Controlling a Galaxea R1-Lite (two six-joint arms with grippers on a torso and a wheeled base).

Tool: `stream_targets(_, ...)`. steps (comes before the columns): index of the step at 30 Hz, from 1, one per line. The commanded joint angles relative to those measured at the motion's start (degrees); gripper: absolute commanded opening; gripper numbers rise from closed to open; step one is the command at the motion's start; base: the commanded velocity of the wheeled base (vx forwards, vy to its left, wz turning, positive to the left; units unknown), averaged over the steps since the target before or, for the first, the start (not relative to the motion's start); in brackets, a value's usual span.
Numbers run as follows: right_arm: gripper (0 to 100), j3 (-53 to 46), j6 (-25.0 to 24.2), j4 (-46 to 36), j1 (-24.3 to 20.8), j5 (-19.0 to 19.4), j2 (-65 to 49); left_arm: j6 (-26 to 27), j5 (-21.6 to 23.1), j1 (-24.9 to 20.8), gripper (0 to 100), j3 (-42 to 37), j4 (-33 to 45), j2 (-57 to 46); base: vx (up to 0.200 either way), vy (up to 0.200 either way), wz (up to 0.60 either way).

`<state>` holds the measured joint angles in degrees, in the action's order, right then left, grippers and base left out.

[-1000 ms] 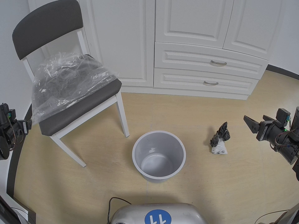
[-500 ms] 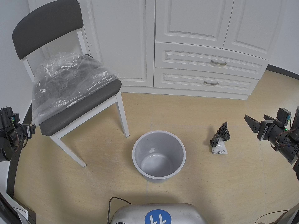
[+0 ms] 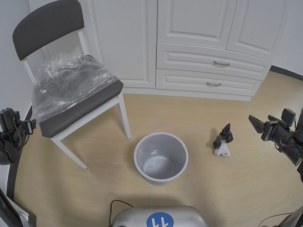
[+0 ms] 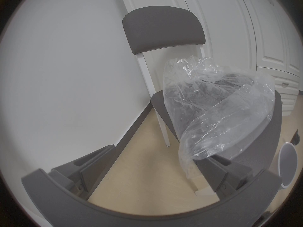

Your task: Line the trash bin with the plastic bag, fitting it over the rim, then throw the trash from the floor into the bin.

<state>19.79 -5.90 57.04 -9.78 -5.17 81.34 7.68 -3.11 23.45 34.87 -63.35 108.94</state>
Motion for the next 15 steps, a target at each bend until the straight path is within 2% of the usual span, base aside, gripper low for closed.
stream_targets(1, 100, -0.01, 0.01, 0.00, 0.02, -0.02, 0.05, -0.91, 0.21, 0.01, 100, -0.15, -1.42, 2.77, 0.000, 0.000, 0.00)
stream_targets(4, 100, -0.01, 0.01, 0.00, 0.02, -0.02, -0.04, -3.37, 2.05, -0.43, 100, -0.24, -3.00, 2.95, 0.000, 0.000, 0.00)
stream_targets(6, 100, 0.25, -0.08, 0.00, 0.46, -0.02, 0.05, -6.45, 6.89, -0.60, 100, -1.03, -6.25, 2.86, 0.000, 0.000, 0.00)
stream_targets(10, 100, 0.25, -0.08, 0.00, 0.46, -0.02, 0.58, -6.98, 13.30, 0.10, 100, -3.14, -10.74, 3.65, 0.000, 0.000, 0.00)
stream_targets(15, 100, 0.25, -0.08, 0.00, 0.46, 0.16, 0.75, -6.89, 14.18, 0.10, 100, -2.08, -14.69, 7.70, 0.000, 0.000, 0.00)
